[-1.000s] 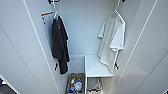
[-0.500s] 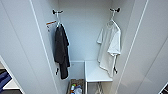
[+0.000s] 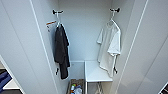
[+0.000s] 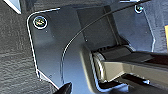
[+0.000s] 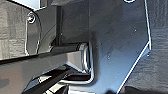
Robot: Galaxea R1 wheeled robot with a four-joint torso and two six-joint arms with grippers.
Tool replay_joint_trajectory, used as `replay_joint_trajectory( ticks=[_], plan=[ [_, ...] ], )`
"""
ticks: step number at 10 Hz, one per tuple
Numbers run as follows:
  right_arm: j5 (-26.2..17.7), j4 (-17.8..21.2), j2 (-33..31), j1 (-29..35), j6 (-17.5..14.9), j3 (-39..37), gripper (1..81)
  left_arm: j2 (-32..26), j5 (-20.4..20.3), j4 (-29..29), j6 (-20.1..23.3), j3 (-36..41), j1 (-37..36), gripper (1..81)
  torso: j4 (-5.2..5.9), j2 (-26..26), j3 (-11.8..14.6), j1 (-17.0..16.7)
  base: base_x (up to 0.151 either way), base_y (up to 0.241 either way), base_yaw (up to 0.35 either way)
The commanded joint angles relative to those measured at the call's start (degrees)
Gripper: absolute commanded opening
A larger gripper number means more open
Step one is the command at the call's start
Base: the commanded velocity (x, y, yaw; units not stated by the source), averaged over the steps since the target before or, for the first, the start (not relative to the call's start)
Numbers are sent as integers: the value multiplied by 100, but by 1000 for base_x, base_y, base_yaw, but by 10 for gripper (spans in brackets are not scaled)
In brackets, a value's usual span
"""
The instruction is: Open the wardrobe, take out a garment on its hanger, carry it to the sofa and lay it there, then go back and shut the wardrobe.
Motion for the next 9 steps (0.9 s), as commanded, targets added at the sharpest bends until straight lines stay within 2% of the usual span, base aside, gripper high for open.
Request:
replay_joint_trajectory(
  ticks=[1,9],
  plan=[
    [-366,79,44,217,-17,8,811,12,341,34,39,5,-177,811,0,0,0,1,0,0,0],
    [-278,105,79,164,-8,8,811,12,341,105,39,21,-116,811,0,-5,2,3,93,0,0]
  ],
)
